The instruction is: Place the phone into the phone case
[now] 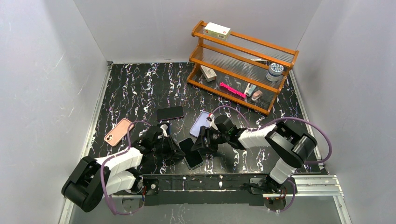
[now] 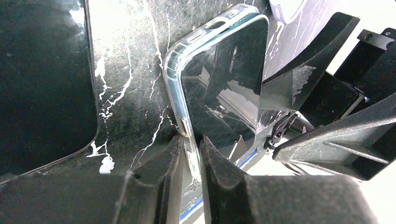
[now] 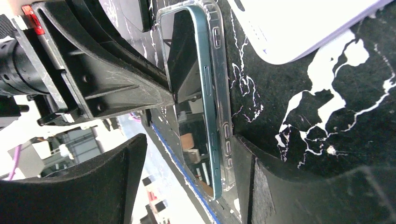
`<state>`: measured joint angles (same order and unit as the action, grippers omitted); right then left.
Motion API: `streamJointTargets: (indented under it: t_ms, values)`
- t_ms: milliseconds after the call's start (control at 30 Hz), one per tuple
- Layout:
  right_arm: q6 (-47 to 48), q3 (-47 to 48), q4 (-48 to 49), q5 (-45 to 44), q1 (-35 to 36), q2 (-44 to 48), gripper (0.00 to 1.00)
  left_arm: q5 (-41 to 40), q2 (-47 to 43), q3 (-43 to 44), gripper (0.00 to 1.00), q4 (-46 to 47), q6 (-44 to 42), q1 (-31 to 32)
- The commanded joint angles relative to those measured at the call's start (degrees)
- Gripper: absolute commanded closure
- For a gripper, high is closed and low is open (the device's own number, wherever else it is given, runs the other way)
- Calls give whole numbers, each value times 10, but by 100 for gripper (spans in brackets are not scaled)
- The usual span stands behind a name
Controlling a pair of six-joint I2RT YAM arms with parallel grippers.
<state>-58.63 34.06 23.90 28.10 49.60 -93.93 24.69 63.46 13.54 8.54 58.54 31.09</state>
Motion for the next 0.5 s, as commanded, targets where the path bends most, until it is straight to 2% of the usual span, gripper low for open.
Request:
streamJointTargets:
  t_ms: [0,67,167,467]
  values:
    - [-75,1,157,47,11,-29,26,12,6,-10,87,13,11,5]
    - [-108,-5,206,58,11,-35,26,23,3,-17,87,39,31,5]
    - [-112,-2,215,59,11,-35,27,35,-8,-30,87,76,66,5]
    - [-158,-21,306,81,11,-44,27,44,-22,-42,85,107,99,6]
